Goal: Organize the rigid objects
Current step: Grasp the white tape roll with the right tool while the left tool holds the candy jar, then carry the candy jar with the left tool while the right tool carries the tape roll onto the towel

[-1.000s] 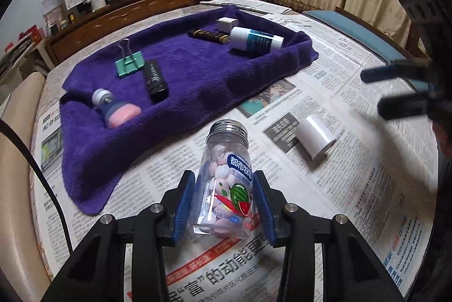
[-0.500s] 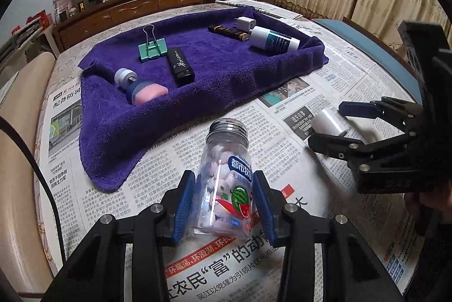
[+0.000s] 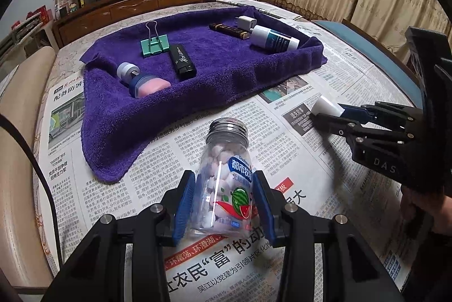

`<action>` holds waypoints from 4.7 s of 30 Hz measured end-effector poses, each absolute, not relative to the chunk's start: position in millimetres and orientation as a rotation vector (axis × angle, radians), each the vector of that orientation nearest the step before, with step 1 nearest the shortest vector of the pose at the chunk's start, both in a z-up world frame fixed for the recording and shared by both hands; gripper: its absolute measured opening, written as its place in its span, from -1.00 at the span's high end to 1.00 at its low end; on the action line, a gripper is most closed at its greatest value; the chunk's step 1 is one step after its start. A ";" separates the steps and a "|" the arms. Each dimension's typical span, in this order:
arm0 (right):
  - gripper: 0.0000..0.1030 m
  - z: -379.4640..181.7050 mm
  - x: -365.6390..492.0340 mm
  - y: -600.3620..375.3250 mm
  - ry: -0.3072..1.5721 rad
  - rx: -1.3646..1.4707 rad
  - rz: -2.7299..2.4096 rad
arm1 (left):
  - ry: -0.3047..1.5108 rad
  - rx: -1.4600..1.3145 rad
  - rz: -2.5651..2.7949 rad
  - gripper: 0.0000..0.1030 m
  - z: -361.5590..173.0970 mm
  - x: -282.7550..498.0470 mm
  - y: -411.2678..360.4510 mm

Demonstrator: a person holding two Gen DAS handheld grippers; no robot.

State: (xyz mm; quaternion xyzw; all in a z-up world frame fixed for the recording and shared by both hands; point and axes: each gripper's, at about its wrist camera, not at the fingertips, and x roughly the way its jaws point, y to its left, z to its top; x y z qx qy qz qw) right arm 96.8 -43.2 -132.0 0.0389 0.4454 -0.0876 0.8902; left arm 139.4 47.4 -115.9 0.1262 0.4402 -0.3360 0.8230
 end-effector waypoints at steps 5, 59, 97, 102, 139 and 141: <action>0.42 -131.7 97.6 -46.2 0.923 0.070 -0.118 | 0.941 0.267 -0.706 0.23 -114.6 140.5 48.1; 0.42 -117.2 78.0 -94.1 0.923 0.112 0.022 | 0.877 0.281 -0.668 0.24 -101.6 127.7 28.5; 0.42 -85.2 230.3 -102.4 0.979 0.058 0.170 | 0.995 0.207 -0.626 0.24 -83.6 259.1 -36.6; 0.42 -99.8 238.0 -104.1 1.027 0.045 0.214 | 1.044 0.228 -0.639 0.24 -96.9 268.4 -44.7; 0.39 -97.5 223.0 -118.3 1.128 -0.046 0.354 | 1.025 0.361 -0.599 -0.45 -79.7 247.0 -41.3; 0.24 -89.1 211.1 -119.4 1.112 -0.044 0.343 | 1.021 0.344 -0.594 -0.54 -73.9 240.2 -36.5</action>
